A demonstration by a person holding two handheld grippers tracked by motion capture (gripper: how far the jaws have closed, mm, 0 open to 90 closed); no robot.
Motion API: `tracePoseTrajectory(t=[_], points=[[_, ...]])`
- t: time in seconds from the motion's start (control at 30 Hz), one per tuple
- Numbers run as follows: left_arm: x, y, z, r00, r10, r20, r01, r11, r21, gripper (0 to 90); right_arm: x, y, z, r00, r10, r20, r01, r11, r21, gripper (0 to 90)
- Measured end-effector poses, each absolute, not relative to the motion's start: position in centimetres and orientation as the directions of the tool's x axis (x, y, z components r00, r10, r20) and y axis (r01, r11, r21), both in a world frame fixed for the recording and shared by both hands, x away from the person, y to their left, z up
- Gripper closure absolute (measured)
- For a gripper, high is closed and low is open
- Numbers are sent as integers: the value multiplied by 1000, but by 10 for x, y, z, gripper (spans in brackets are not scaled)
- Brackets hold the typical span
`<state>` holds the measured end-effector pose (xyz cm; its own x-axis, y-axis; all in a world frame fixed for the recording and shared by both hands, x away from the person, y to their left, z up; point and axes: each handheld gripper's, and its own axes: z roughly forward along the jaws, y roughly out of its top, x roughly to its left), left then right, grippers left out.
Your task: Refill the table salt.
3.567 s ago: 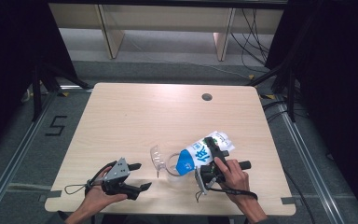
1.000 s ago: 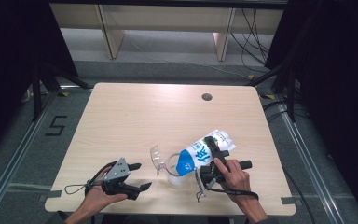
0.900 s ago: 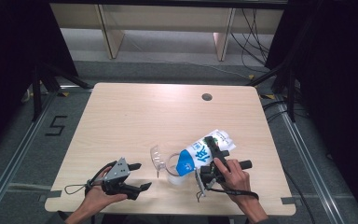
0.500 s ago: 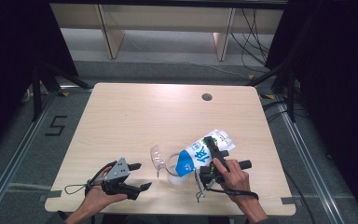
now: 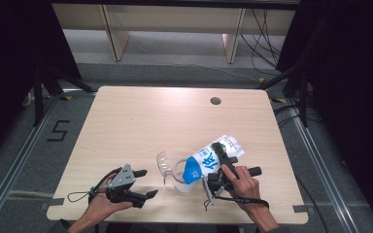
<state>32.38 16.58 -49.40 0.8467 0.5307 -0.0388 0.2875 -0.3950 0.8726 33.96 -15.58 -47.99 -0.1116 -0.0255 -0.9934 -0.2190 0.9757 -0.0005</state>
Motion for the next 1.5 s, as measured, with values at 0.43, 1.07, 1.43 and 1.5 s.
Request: tracePoseTrajectory(t=[0.43, 1.07, 1.43, 1.5], points=[[324, 166, -494, 849, 526, -41, 286, -393, 874, 207, 340, -155, -477, -95, -68, -993, -239, 970, -43, 524], [324, 166, -494, 850, 526, -42, 286, -393, 874, 208, 340, -156, -479, -95, -28, -995, -223, 975, -6, 525], [324, 166, -494, 851, 524, -43, 288, -396, 872, 207, 339, -156, -478, -93, -36, -995, -221, 975, -15, 527], [324, 166, -494, 851, 524, -43, 288, -397, 872, 207, 340, -156, -478, -90, -42, -995, -226, 974, -20, 527]])
